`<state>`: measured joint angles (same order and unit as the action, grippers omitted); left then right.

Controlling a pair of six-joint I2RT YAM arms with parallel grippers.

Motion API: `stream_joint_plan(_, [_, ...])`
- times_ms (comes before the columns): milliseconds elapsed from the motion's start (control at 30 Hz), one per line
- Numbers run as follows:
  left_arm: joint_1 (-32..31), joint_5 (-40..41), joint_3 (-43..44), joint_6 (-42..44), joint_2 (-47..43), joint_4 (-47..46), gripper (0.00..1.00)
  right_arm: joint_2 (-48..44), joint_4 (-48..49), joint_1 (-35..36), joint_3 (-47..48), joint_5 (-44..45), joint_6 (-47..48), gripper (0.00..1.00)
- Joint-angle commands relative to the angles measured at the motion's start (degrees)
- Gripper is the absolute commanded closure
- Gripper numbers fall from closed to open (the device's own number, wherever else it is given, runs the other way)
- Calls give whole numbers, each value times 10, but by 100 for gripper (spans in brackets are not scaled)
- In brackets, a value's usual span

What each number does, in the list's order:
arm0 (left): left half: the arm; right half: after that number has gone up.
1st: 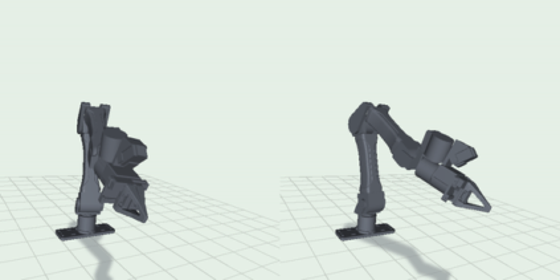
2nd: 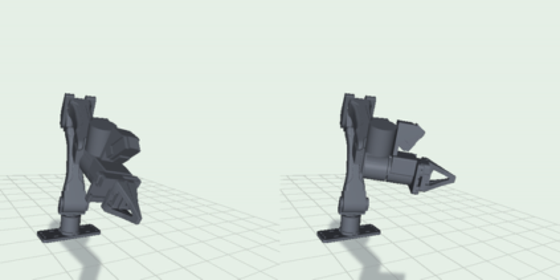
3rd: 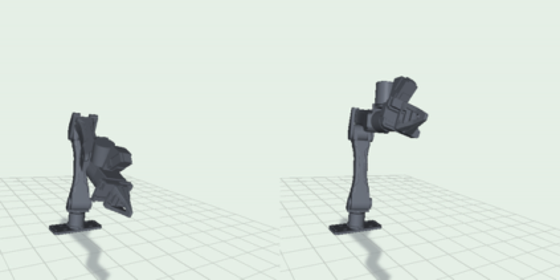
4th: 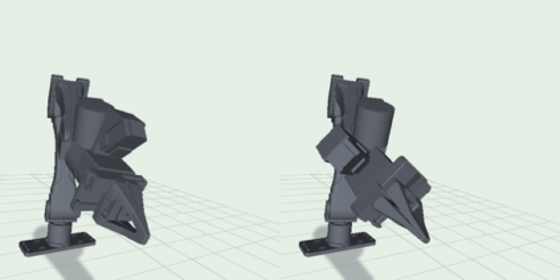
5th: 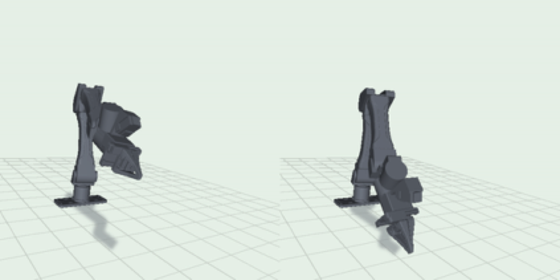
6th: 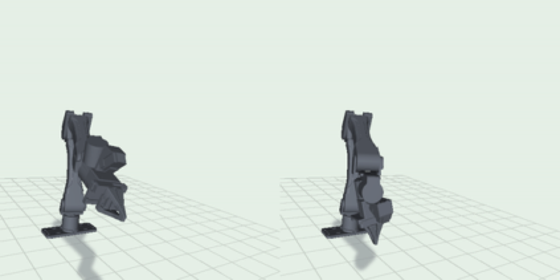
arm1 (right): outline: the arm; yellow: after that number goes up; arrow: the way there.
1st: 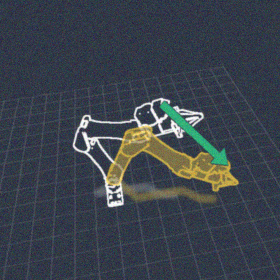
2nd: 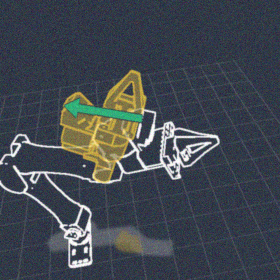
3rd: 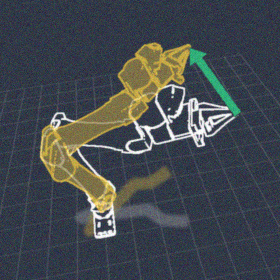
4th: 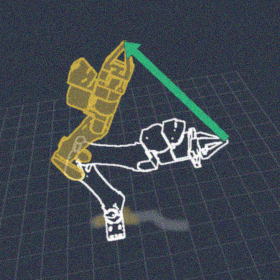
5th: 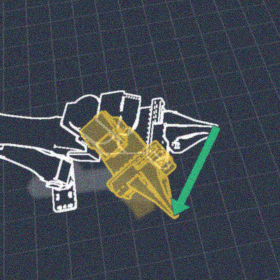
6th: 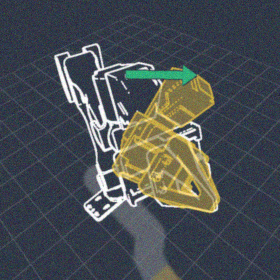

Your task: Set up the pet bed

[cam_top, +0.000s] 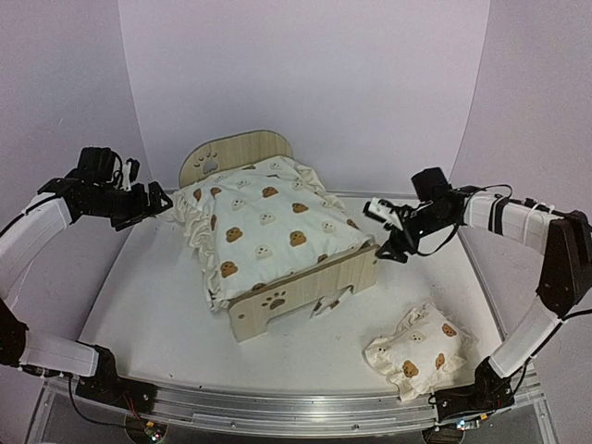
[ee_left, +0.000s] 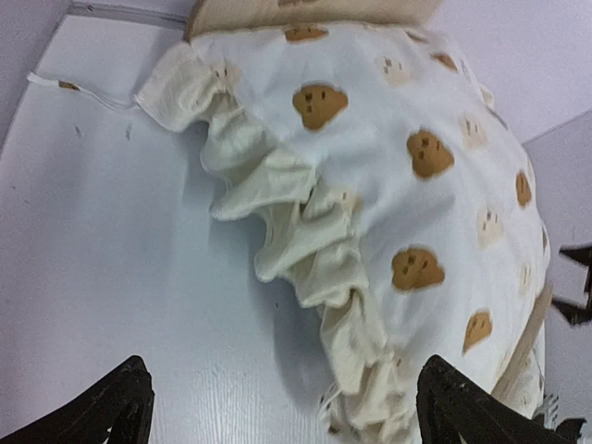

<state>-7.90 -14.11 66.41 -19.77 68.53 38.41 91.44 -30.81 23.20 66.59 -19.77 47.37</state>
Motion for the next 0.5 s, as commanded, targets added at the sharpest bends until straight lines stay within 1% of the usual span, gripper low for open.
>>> stream_joint_plan(0, [-49, -37, -66, -30, -36, -66, 1, -18, 87, -48, 43, 122, -154, 2])
stream_joint_plan(33, [-69, -43, -88, -42, -40, -89, 1, -23, 87, -47, 48, 123, -200, 2])
stream_joint_plan(67, [-81, -52, -111, -57, -41, -118, 1, -25, 81, -47, 57, 130, -272, 2])
stream_joint_plan(133, [-119, -88, -153, -90, -35, -205, 2, -20, 31, -44, 102, 139, -412, 2])
stream_joint_plan(167, [-139, -97, -173, -105, -31, -244, 2, -16, -6, -41, 122, 146, -497, 2])
stream_joint_plan(200, [-159, -98, -189, -119, -25, -286, 2, -15, -46, -40, 136, 130, -551, 2])
stream_joint_plan(233, [-178, -97, -201, -129, -14, -322, 2, -27, -52, -35, 119, 96, -584, 2])
stream_joint_plan(267, [-193, -96, -207, -136, -1, -348, 3, -52, -27, -25, 88, 58, -597, 2])
stream_joint_plan(300, [-202, -95, -217, -150, 12, -375, 3, -78, 0, -8, 55, 45, -612, 2])
stream_joint_plan(367, [-215, -94, -235, -178, 28, -435, 4, -123, 55, 33, 11, 26, -631, 2])
stream_joint_plan(467, [-230, -56, -239, -184, 41, -448, 4, -118, 49, 96, 21, 48, -660, 2])
